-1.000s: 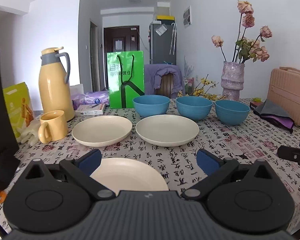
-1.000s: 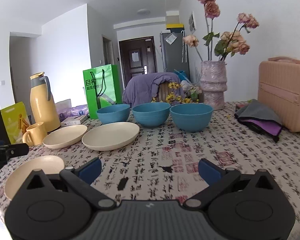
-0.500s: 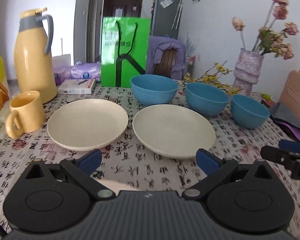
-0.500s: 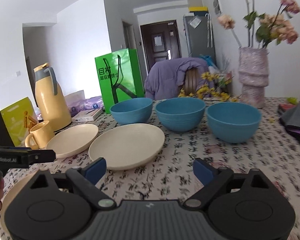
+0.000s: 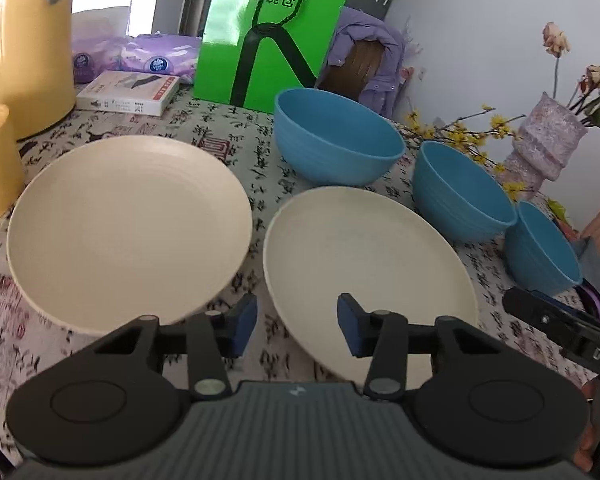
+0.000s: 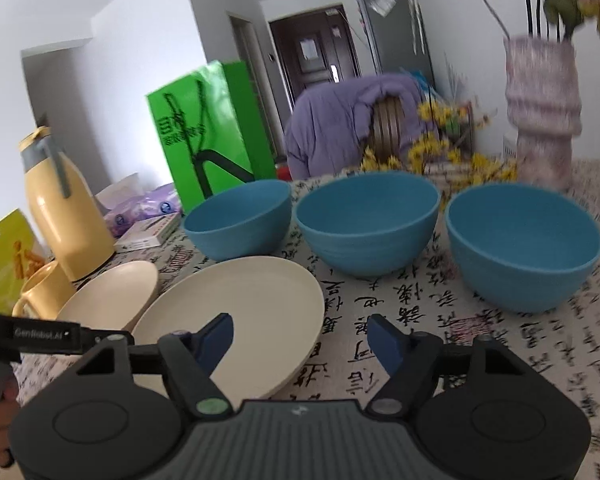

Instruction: Organize plates and bowls

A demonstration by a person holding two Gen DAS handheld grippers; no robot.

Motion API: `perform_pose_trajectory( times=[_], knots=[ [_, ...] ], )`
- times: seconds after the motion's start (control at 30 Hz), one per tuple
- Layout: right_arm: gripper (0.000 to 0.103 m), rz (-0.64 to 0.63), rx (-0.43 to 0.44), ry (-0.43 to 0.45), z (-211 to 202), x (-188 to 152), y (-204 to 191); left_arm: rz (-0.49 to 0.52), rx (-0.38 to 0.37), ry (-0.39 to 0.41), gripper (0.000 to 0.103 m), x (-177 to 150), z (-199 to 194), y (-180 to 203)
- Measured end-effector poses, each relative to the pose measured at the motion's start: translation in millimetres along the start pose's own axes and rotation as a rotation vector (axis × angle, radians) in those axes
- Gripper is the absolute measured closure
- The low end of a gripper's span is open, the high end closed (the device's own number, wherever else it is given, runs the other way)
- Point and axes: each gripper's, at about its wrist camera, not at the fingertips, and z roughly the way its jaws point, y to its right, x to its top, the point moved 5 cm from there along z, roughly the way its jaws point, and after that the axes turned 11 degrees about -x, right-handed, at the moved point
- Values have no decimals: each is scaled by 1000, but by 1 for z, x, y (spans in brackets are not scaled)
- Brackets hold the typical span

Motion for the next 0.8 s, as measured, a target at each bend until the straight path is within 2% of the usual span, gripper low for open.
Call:
perform_pose_trajectory(
  times=[0.07, 0.13, 0.33, 0.37, 0.53, 0.6, 0.7, 0.8],
  knots=[
    [39, 17, 7, -37, 18, 1, 1, 0, 0, 3, 60, 4, 5, -1],
    [53, 33, 11, -72, 32, 0, 2, -1, -10, 2, 67, 8, 11, -1],
    [73, 64, 21, -153, 68, -6, -1, 12, 10, 15, 82, 13, 22, -2],
    [74, 62, 18, -157, 71, -7, -2, 15, 18, 15, 83, 14, 22, -4],
    [92, 67, -6, -158, 77, -9, 0, 4, 48, -24, 83, 12, 34, -10],
    [92, 75, -1, -161, 78, -9, 1, 15, 45, -12, 85, 11, 35, -8],
    [93, 65, -21, -156, 76, -8, 3, 25, 62, -8, 96, 12, 35, -6],
    [93, 70, -27, -139, 68, -6, 5, 53, 53, 6, 96, 11, 27, 2]
  ],
)
